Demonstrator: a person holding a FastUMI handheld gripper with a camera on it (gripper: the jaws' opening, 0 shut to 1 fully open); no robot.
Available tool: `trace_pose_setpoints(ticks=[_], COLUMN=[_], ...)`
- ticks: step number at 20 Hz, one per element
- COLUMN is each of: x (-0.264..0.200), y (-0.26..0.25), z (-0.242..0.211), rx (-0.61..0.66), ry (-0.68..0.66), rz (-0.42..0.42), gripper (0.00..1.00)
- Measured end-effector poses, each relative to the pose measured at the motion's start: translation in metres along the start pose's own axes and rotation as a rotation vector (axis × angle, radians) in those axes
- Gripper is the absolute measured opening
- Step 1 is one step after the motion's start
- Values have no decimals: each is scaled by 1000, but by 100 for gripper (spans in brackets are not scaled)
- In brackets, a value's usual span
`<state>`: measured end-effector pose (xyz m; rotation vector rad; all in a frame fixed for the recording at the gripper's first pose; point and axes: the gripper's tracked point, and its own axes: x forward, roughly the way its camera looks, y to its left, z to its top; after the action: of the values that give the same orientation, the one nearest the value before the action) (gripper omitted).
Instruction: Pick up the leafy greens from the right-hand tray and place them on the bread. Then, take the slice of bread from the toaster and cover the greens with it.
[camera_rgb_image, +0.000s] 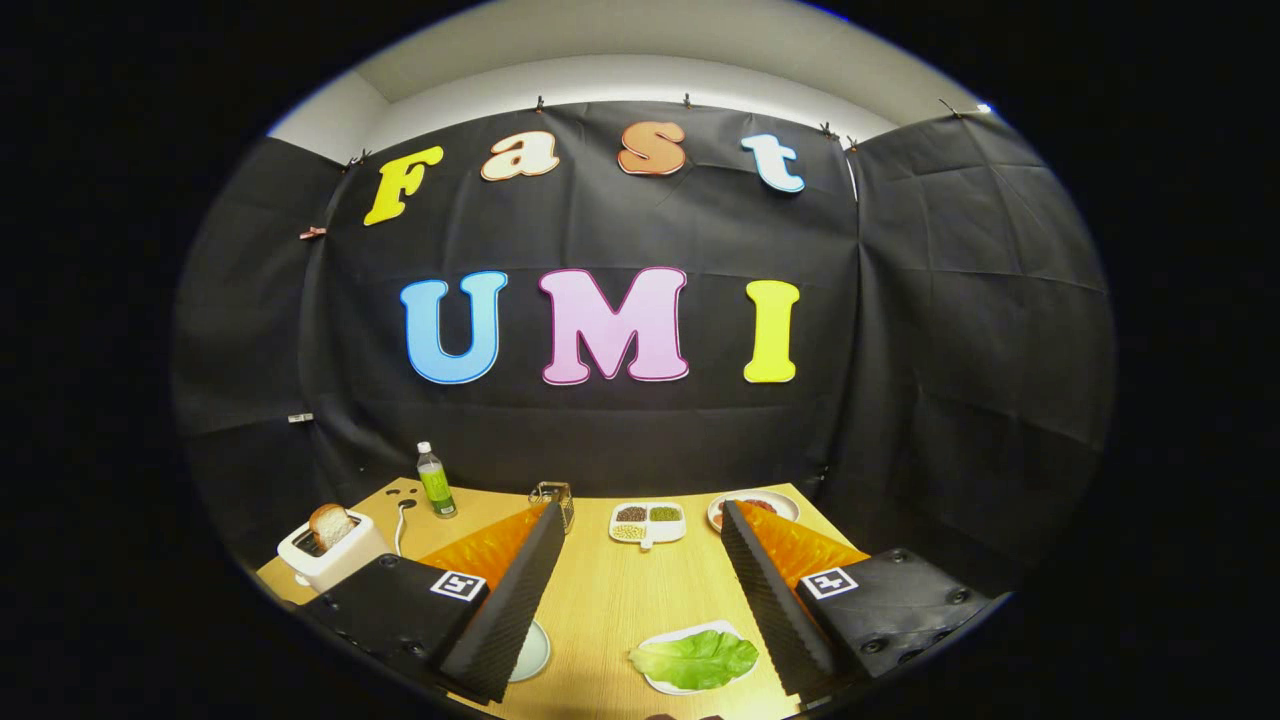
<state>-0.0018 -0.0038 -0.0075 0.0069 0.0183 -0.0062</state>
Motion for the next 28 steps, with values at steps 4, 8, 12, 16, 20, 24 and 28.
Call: trace_pose_setpoints(ticks=[4, 8, 12, 16, 20, 24, 28], x=[1, 2, 4, 6, 7, 7, 8], y=[-1, -5, -9, -16, -19, -20, -19], z=[-5, -10, -15, -19, -25, -32, -36], rx=[7, 9, 18, 31, 38, 44, 45], ry=[19, 41, 59, 74, 96, 118, 137], rz=[4, 2, 1, -7, -3, 9, 31], gripper=[98, 98, 98, 98, 98, 98, 97])
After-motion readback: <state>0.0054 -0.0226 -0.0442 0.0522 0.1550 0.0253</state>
